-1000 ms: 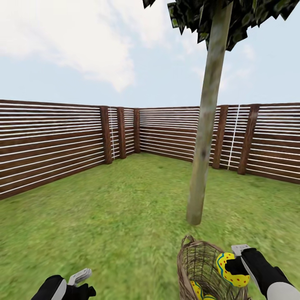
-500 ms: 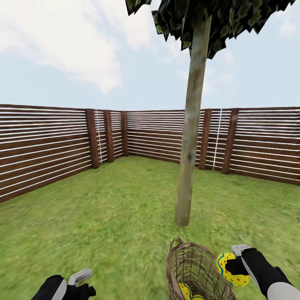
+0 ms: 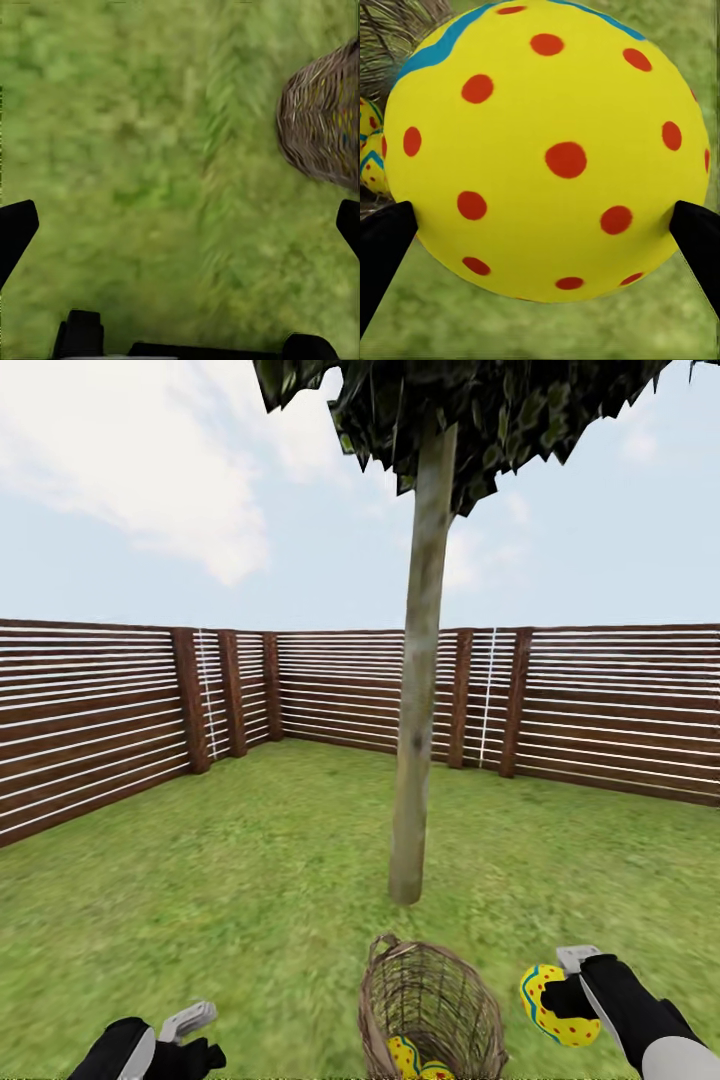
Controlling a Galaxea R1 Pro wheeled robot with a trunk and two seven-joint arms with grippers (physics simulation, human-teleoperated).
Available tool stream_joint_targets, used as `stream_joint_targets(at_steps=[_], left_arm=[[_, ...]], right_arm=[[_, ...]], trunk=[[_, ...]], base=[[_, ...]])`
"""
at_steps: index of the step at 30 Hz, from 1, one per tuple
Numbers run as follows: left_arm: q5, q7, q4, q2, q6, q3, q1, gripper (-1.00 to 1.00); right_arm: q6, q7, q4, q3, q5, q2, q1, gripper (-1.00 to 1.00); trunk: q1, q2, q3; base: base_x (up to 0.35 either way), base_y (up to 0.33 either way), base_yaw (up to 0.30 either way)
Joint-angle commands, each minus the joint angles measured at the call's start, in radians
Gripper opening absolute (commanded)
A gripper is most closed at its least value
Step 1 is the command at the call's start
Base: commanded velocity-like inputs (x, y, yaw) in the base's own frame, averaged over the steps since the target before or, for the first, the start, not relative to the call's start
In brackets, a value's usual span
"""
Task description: Take the three Easter eggs out of the wicker basket on the lawn in the garden, then place them on the lawn next to a single tree (choose any tree) so that all three eggs are next to the same tree and none are left in the basket.
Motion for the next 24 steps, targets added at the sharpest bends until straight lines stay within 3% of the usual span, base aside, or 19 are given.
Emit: stream_joint_targets(at_steps=[1, 4, 8, 24], left_arm=[[-0.003, -0.006, -0.017, 0.014, 0.013, 0.004, 0.0, 1.0], [-0.005, -0.007, -0.041, 0.046, 0.062, 0.002, 0.0, 1.0], [-0.001, -0.021, -0.047, 0.092, 0.069, 0.007, 0.0, 1.0], [-0.001, -0.025, -0.038, 0.088, 0.068, 0.002, 0.0, 1.0]], right_arm=[[0.003, 0.008, -0.001, -0.006, 0.01, 0.001, 0.0, -1.0], [0.002, 0.007, -0.001, -0.005, 0.01, 0.001, 0.0, -1.0], [0.001, 0.007, -0.001, -0.009, 0.006, -0.001, 0.0, -1.0], [0.001, 0.007, -0.001, -0.011, 0.005, -0.007, 0.0, -1.0]], trunk=[[-0.004, 0.007, 0.002], [-0.016, 0.028, 0.011], [-0.031, 0.056, 0.024], [-0.092, 0.168, 0.074]], base=[[-0.133, -0.272, -0.001], [-0.127, -0.272, 0.0], [-0.053, -0.273, 0.0], [-0.001, -0.285, 0.0]])
